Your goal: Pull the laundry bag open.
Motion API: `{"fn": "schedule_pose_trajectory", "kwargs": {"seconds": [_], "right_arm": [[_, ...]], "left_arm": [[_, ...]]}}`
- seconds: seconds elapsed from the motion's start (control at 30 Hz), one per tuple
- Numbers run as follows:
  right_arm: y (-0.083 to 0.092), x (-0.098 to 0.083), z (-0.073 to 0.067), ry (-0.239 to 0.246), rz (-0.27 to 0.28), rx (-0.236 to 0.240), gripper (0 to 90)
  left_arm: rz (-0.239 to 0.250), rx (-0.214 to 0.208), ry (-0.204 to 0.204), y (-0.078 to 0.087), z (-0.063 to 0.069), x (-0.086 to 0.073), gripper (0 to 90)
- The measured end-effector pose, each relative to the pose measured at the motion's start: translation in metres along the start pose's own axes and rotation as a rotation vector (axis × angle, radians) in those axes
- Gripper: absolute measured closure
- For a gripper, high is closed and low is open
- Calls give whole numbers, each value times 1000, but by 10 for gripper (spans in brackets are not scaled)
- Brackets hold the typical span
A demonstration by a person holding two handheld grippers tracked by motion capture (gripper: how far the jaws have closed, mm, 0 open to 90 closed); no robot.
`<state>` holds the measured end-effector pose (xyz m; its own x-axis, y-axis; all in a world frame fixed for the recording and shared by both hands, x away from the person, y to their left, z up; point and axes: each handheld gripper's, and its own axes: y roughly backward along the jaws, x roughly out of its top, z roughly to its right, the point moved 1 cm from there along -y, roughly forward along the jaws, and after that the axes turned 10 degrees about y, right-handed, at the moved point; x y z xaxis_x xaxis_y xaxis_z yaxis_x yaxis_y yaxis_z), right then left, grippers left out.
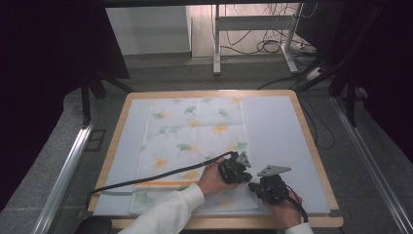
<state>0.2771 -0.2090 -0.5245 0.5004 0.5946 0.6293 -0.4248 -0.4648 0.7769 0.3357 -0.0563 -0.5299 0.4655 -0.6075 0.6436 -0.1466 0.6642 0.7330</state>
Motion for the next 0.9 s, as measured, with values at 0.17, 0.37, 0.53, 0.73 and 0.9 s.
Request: {"fn": "schedule_pose_trajectory", "kwargs": {"seconds": [0.17, 0.37, 0.53, 0.73, 0.9], "right_arm": [[-1, -1, 3, -44, 1, 13, 897], [-1, -2, 6, -72, 6, 31, 898], [-1, -3, 8, -100, 14, 43, 899], [-1, -4, 10, -114, 21, 59, 899], [-1, -5, 11, -120, 22, 64, 899]], "left_arm": [[-4, 13, -17, 1, 0, 0, 900], [-9, 29, -27, 3, 1, -2, 900], [-10, 40, -31, 4, 2, -3, 900], [-12, 35, -13, 8, -3, -7, 900], [-14, 47, -23, 12, -3, -10, 900]]}}
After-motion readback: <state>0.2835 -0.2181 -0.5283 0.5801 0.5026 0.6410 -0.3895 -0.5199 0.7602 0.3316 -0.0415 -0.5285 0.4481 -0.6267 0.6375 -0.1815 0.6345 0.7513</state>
